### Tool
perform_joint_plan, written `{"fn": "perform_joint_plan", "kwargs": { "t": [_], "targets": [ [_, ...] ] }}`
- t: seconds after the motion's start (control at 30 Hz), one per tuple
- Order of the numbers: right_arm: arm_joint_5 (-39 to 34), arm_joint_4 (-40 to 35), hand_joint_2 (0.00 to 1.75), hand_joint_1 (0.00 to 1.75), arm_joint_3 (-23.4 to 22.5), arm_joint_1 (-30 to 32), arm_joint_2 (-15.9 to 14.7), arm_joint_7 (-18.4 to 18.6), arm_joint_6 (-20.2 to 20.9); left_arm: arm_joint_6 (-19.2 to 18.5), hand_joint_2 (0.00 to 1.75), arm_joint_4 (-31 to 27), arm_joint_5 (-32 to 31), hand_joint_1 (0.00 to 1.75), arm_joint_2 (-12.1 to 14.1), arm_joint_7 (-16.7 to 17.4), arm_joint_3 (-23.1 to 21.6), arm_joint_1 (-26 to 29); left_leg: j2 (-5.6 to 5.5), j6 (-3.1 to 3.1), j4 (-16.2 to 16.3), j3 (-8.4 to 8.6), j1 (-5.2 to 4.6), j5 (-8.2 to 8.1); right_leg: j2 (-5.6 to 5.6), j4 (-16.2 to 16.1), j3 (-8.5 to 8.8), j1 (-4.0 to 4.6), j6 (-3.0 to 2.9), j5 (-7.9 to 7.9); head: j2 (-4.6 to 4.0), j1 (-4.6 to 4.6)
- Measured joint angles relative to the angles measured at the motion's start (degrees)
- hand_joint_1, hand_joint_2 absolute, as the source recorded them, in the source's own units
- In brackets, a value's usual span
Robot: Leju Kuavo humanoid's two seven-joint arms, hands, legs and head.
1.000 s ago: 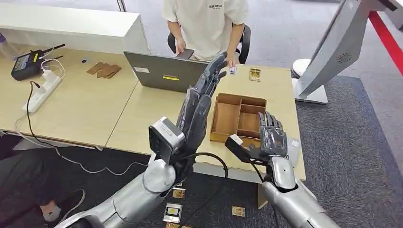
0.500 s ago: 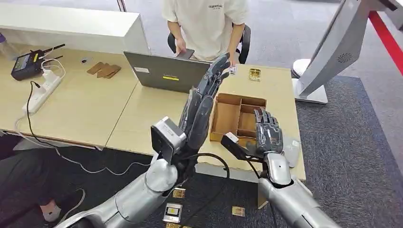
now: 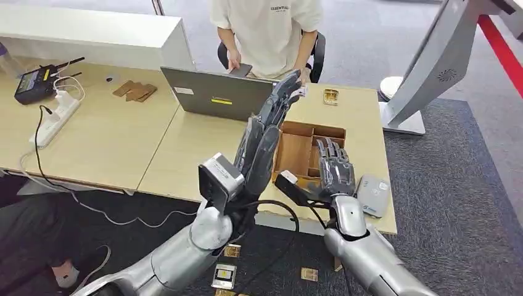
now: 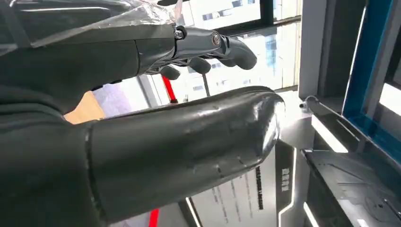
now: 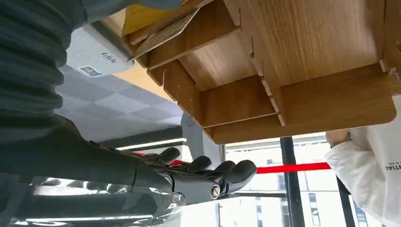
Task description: Pass the card to the sensor for recognition and then transmit it.
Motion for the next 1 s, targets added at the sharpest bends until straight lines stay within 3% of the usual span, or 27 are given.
{"fn": "perform_joint_plan", "kwargs": {
  "t": [1.0],
  "targets": [
    [-1.36,4.70,1.75,0.00,-0.09,-0.31,-0.31,0.63,0.92,-0.98,0.00,0.35,0.07,0.00,0.00,0.11,-0.35,0.00,0.00,0.00,0.00,0.00,0.00,0.00,0.00,0.00,-0.01,0.00,0.00,0.00,0.00,0.00]
  ]
}}
